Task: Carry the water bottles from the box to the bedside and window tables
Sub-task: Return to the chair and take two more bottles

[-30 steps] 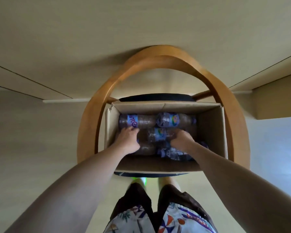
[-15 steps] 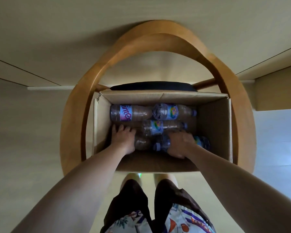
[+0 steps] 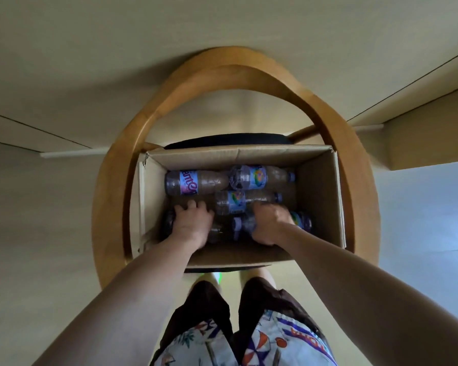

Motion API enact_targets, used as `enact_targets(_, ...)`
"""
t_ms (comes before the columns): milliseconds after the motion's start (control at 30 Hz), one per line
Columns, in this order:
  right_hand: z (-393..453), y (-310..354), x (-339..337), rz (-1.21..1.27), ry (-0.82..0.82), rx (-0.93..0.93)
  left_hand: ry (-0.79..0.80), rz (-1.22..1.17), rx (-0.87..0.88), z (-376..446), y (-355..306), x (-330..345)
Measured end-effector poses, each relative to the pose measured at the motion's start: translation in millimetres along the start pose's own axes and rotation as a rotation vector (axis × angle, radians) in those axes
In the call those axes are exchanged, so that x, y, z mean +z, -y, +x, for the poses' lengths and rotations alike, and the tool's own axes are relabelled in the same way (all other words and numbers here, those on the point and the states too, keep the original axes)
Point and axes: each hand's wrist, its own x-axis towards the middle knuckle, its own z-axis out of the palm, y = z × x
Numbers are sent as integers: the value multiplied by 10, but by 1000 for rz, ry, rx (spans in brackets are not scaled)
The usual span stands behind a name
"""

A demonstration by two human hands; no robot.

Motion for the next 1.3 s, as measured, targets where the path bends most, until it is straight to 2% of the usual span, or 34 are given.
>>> enact_targets(133, -223, 7, -80, 141, -95, 9, 27, -215, -4, -241, 53, -208)
enact_targets(367, -747, 29, -516, 645, -245, 156, 30, -617, -15, -589, 277, -970)
enact_targets(533, -1506, -112, -884, 1382, -500, 220, -7, -998, 122, -903, 67, -1612)
enact_targets(633, -2087, -238, -953, 1742, -590, 124, 34, -1099, 276, -1189, -219, -1992)
enact_targets(767, -2817, -534, -944, 1965, -688, 15, 210, -1232, 459, -1575, -762, -2385)
enact_targets(867, -3225, -840, -810, 2224, -780, -221, 340, -1296, 607, -1878, -1294, -2562)
enact_targets(967, -3661, -1142, -624, 2520, -954, -462, 380, -1249, 714, -2275, -1892, -2687)
enact_targets(1033, -3974, -1362, -496, 2615, -1087, -531, 378, -1203, 789, -2536, -2324, -2754)
enact_targets(1100, -4302, -1596, -364, 2606, -1123, -553, 399, -1138, 848, -2780, -2781, -2805)
enact_targets(1300, -5379, -2516, 178, 2404, -1256, -435, 351, -991, 962, -3498, -4283, -2788)
